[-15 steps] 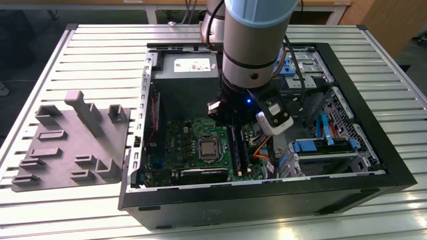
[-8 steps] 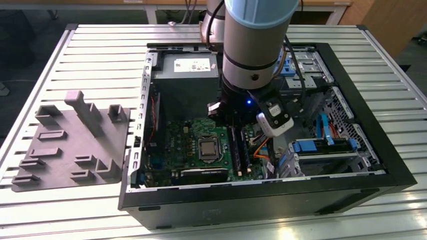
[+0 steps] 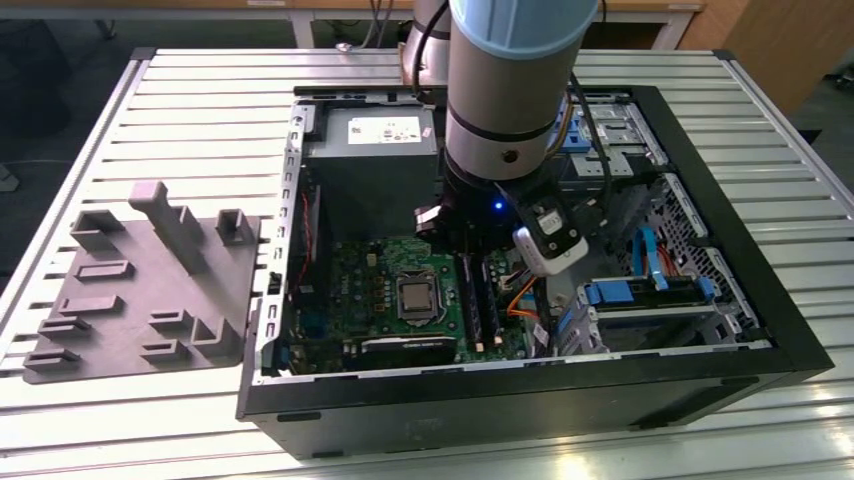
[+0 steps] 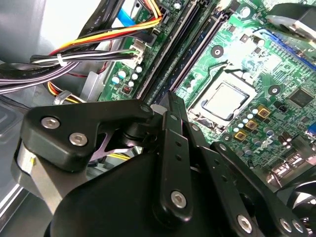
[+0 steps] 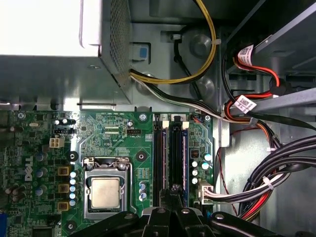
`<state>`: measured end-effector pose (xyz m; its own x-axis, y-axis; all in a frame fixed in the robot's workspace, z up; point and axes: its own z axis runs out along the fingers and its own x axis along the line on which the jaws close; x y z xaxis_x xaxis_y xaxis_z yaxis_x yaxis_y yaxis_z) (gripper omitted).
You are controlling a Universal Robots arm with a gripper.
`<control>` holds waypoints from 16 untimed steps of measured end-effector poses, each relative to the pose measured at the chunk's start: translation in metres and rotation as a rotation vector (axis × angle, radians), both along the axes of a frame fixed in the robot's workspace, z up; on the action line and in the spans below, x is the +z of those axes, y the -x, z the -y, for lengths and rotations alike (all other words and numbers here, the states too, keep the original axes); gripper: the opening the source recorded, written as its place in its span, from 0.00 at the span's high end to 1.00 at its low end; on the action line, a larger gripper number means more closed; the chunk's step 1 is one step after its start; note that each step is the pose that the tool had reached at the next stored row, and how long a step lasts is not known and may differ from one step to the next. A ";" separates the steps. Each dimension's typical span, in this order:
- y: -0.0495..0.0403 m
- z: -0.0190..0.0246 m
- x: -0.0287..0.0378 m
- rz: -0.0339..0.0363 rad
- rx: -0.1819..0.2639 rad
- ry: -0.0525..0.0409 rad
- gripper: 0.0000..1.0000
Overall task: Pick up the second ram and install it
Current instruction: 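Press down the second ram until it locks into place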
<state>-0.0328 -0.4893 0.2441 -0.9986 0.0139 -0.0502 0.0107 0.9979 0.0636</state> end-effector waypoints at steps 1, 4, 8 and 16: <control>0.0000 0.0009 0.0000 0.0000 0.000 0.0000 0.89; 0.0000 0.0015 0.0000 0.0000 0.000 -0.0001 0.89; 0.0000 0.0018 0.0000 0.0000 0.000 0.0000 0.89; 0.0000 0.0041 0.0000 0.0000 0.000 0.0000 0.89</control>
